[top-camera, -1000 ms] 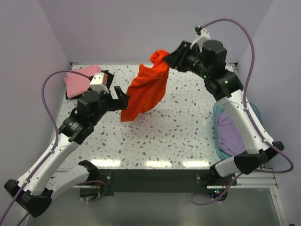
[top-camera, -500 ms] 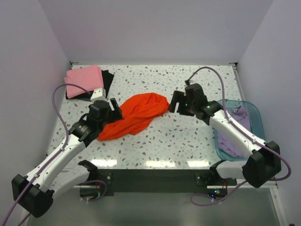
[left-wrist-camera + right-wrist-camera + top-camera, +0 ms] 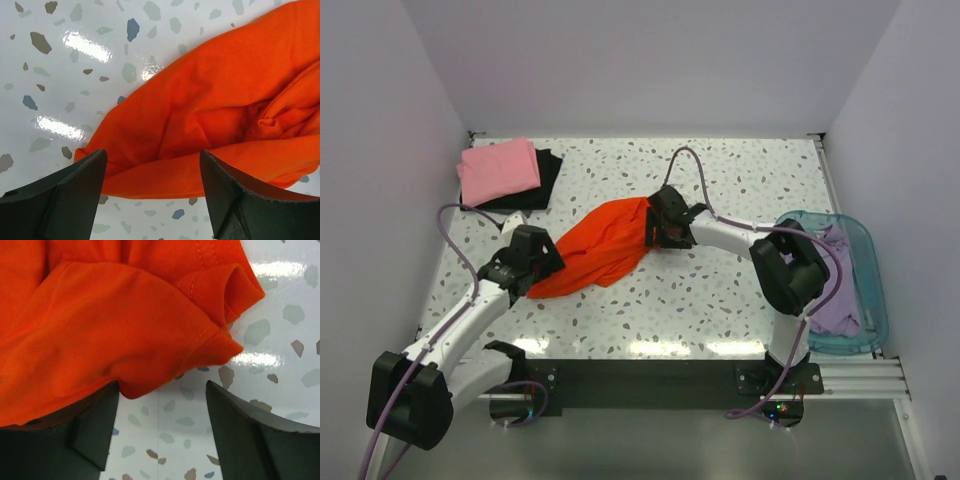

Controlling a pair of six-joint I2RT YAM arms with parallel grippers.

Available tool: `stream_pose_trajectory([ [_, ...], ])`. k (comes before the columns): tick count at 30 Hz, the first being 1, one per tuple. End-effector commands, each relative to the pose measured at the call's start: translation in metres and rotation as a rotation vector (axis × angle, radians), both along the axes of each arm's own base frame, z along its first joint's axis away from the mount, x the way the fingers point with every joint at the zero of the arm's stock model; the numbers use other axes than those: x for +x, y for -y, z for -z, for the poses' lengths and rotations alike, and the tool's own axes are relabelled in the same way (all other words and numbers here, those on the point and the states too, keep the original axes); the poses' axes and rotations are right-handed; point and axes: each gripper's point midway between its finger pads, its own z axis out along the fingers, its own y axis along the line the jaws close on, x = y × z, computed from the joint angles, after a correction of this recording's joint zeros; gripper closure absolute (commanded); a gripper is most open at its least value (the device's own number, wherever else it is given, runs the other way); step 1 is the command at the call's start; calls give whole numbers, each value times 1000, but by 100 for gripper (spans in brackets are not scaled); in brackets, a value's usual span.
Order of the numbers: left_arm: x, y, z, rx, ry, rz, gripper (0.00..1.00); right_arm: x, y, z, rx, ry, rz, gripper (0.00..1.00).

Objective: Fold and stack the t-shirts
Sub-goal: Flatten the tshirt out

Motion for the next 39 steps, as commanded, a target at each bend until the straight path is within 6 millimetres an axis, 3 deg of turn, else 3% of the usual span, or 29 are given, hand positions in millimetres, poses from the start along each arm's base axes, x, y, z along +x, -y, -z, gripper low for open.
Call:
stream_pose_trajectory([
  [1, 7, 4, 3, -44, 23, -20, 20, 36, -3, -23, 2, 125, 94, 32],
  [3, 8, 3, 9, -37, 13, -24, 20, 41, 2, -23, -12, 146, 121, 43],
  [4, 6, 3, 14, -33, 3, -25, 21, 43, 3, -23, -10, 147, 128, 56],
  [5, 7, 3, 18, -32, -9, -27, 21, 43, 5, -24, -11, 143, 133, 78],
  [6, 7, 3, 20, -33, -14, -26, 22, 45, 10, -25, -17, 145, 144, 89],
  [8, 7, 3, 25, -33, -29, -24, 25, 44, 18, -38, -19, 159, 154, 100],
  [10, 8, 5, 25, -38, -26, -16, 32, 43, 32, -61, -21, 197, 167, 100],
  [12, 9, 8, 24, -46, -20, 1, 39, 38, 44, -71, -30, 213, 174, 100],
  [17, 17, 25, 27, -87, -13, 98, 48, 17, 74, -108, -21, 278, 192, 100],
  [20, 21, 50, 29, -160, -11, 225, 43, 5, 87, -117, -22, 290, 201, 100],
  [24, 17, 69, 30, -226, -10, 319, 16, -1, 98, -154, -6, 356, 211, 100],
  [27, 15, 72, 32, -235, -8, 345, 7, -6, 107, -188, 11, 420, 228, 100],
  [32, 25, 105, 23, -337, 48, 465, 3, -12, 118, -238, 31, 511, 240, 100],
  [34, 30, 116, 19, -326, 56, 488, 3, -12, 119, -245, 27, 521, 239, 100],
  [39, 34, 137, 44, -262, -32, 480, 12, -9, 116, -258, 34, 532, 228, 100],
])
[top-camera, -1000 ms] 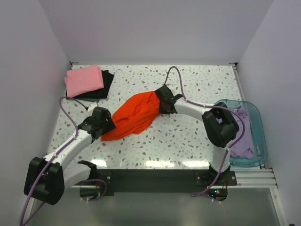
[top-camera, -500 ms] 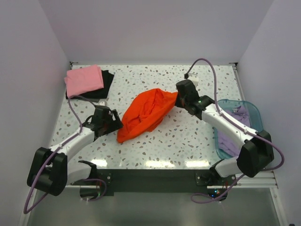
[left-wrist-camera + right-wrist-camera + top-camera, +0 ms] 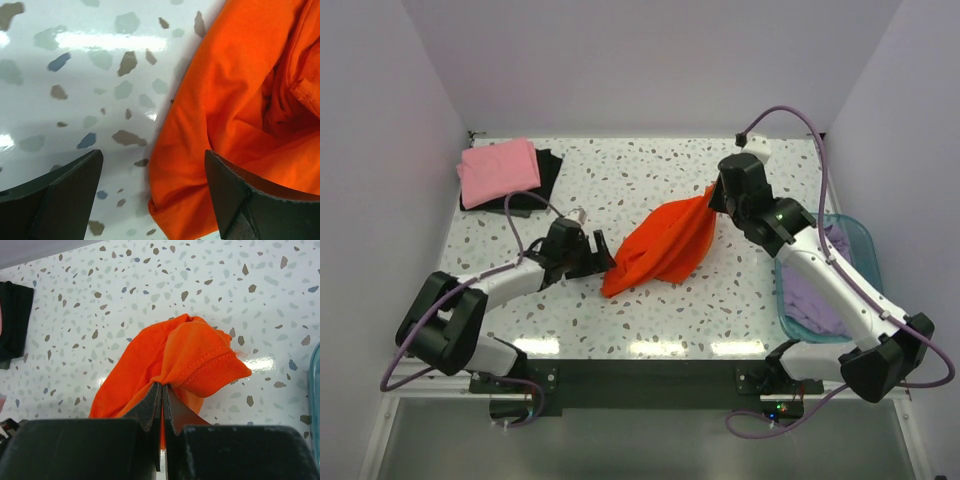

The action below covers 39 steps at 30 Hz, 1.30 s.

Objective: Fold and stack the t-shirts
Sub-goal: Flatten the tshirt out

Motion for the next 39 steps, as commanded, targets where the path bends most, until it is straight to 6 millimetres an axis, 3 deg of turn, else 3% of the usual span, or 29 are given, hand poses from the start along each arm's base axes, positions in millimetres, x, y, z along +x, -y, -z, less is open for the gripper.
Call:
stream_pose_trajectory([
  [1, 15, 17, 6, 8, 11, -6, 14, 3, 7, -24, -18, 44, 18, 100],
  [8, 26, 46, 18, -42, -10, 20, 28, 9, 3, -65, -4, 107, -1, 100],
  [12, 35, 64, 15, -22, 13, 56, 26, 13, 0, -71, -5, 112, -10, 100],
  [14, 32, 66, 24, 16, -10, 75, 27, 14, -1, -71, -3, 114, -11, 100],
  [21, 32, 81, 41, 57, -36, 114, 62, 19, -6, -74, 5, 120, -21, 100],
  [25, 36, 93, 31, 27, -24, 133, 89, 28, -7, -90, -11, 148, -13, 100],
  [26, 40, 95, 24, 23, -12, 129, 100, 29, -6, -95, -14, 157, -8, 100],
  [29, 48, 88, -4, 43, 29, 100, 100, 31, -3, -115, -21, 193, 2, 100],
  [30, 55, 83, -26, 33, 76, 80, 100, 29, -1, -122, -24, 209, 3, 100],
  [32, 62, 67, -48, 48, 103, 33, 100, 25, 7, -141, -20, 250, 24, 100],
  [33, 70, 52, -76, 27, 156, -13, 100, 23, 11, -148, -29, 264, 28, 100],
  [35, 74, 33, -105, 24, 192, -56, 100, 17, 17, -164, -26, 298, 38, 100],
  [36, 78, 15, -135, 9, 255, -97, 100, 10, 25, -174, -25, 323, 48, 100],
  [37, 75, 5, -145, 19, 262, -110, 100, 5, 28, -182, -20, 339, 50, 100],
  [39, 76, -13, -194, 16, 365, -142, 100, -10, 39, -198, -5, 382, 54, 100],
])
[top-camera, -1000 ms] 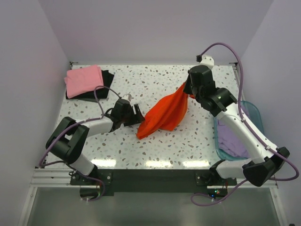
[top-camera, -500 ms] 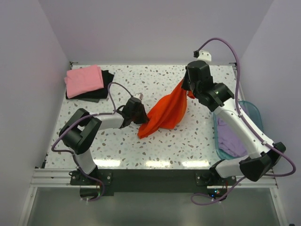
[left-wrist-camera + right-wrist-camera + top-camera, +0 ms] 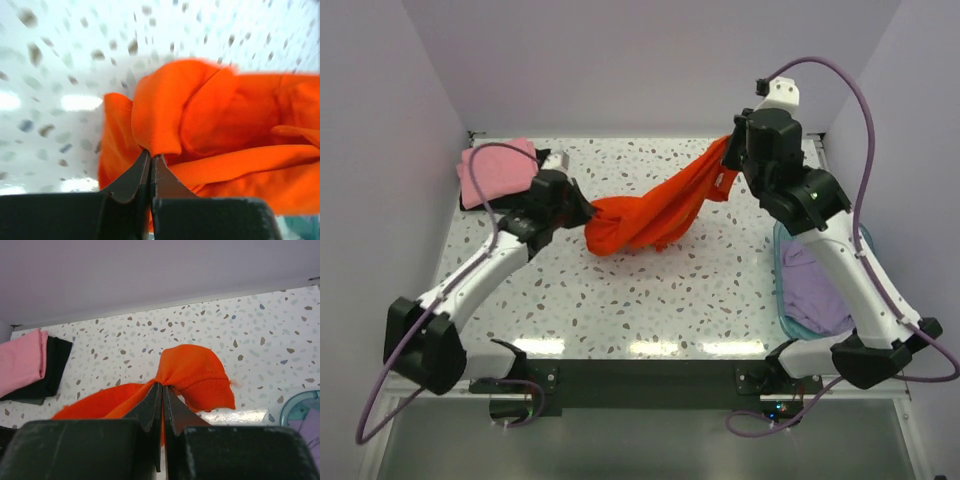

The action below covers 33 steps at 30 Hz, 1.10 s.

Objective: Fold and stack the t-shirts
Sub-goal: Flatten the tshirt out

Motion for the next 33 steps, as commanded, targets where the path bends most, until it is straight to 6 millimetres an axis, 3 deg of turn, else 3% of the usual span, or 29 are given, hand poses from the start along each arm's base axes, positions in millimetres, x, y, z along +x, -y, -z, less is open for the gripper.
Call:
stream_pose_trajectory([
  [1, 0, -42, -86, 46, 166, -77, 100, -35, 38, -71, 44, 180, 52, 100],
  [2, 1, -45, -113, 43, 218, -81, 100, -42, 42, -78, 55, 198, 50, 100],
  [4, -8, -52, -133, 70, 239, -75, 100, -59, 54, -93, 78, 242, 51, 100],
  [5, -8, -53, -153, 63, 270, -79, 100, -64, 57, -97, 80, 255, 51, 100],
  [8, -16, -57, -171, 65, 294, -72, 100, -79, 67, -111, 100, 302, 51, 100],
  [11, -13, -60, -165, 90, 281, -84, 100, -70, 62, -107, 78, 298, 48, 100],
  [13, -3, -59, -148, 111, 239, -89, 100, -55, 56, -98, 47, 276, 57, 100],
  [15, 14, -54, -130, 112, 211, -92, 100, -24, 42, -74, -4, 219, 65, 100],
  [16, 22, -53, -122, 105, 197, -92, 100, -7, 49, -62, -18, 189, 101, 100],
  [17, 31, -49, -118, 89, 188, -83, 100, 20, 36, -37, 4, 126, 60, 100],
  [18, 54, -52, -98, 104, 158, -108, 100, 41, 34, -23, 22, 101, 51, 100],
  [19, 70, -53, -100, 107, 162, -126, 100, 63, 52, -9, 29, 69, 95, 100],
  [20, 90, -45, -62, 115, 73, -97, 100, 100, 44, 36, 26, -31, 88, 100],
  [21, 108, -48, -51, 104, 43, -85, 100, 119, 47, 34, 36, -35, 92, 100],
  [22, 134, -43, -72, 76, 76, -75, 98, 139, 60, 47, 37, -70, 120, 94],
  [23, 152, -44, -37, 101, 4, -65, 88, 158, 54, 67, 57, -125, 93, 79],
  [24, 163, -44, -38, 107, 13, -67, 72, 183, 52, 91, 57, -196, 88, 64],
  [25, 174, -44, -52, 103, 47, -78, 44, 193, 57, 107, 61, -240, 94, 38],
  [27, 177, -46, -67, 86, 80, -88, 33, 201, 57, 119, 46, -288, 97, 20],
  [28, 172, -48, -64, 91, 80, -96, 29, 199, 57, 121, 43, -295, 98, 14],
  [29, 165, -52, -82, 84, 116, -114, 28, 195, 59, 123, 41, -303, 106, 10],
  [30, 159, -59, -82, 98, 116, -144, 27, 184, 62, 125, 40, -312, 115, 9],
  [31, 145, -68, -63, 123, 67, -172, 28, 177, 64, 128, 42, -319, 121, 9],
  [32, 132, -80, -76, 126, 89, -235, 28, 172, 67, 125, 55, -299, 139, 9],
  [33, 121, -85, -71, 129, 81, -264, 29, 157, 68, 159, 42, -373, 146, 9],
])
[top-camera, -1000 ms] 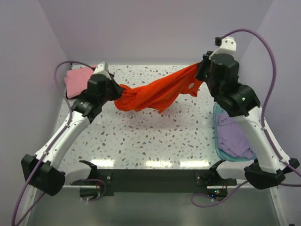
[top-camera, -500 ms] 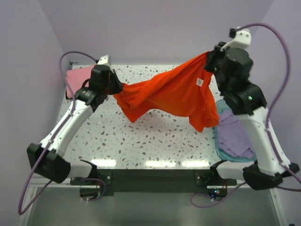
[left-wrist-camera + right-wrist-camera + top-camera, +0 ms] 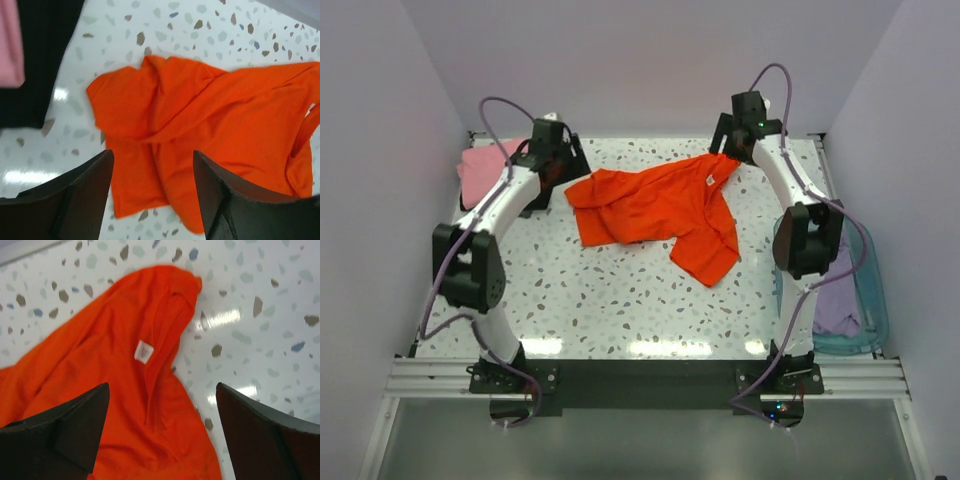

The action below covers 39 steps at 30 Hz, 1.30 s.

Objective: Fold and stack the t-shirts
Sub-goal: Flatten the tshirt out

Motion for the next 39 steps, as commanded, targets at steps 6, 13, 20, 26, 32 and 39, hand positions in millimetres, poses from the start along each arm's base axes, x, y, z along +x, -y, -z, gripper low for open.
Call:
stream_pose_trajectory([
  [6, -107, -43, 11, -31, 41, -234, 49, -118, -3, -42, 112, 138, 16, 16],
  [13, -141, -20, 86, -30, -107, -188, 55, -164, -11, -1, 61, 76, -12, 23],
  [20, -130, -3, 111, -37, -140, -182, 46, -171, -15, 32, 15, 8, -24, 28],
  [26, -122, -1, 120, -46, -139, -207, 43, -173, -14, 43, 0, -13, -30, 30],
  [32, -112, 5, 126, -70, -130, -209, 41, -175, -14, 49, -3, -20, -33, 31],
  [39, -111, 13, 137, -48, -162, -210, 59, -179, -12, 54, -14, -32, -38, 33],
])
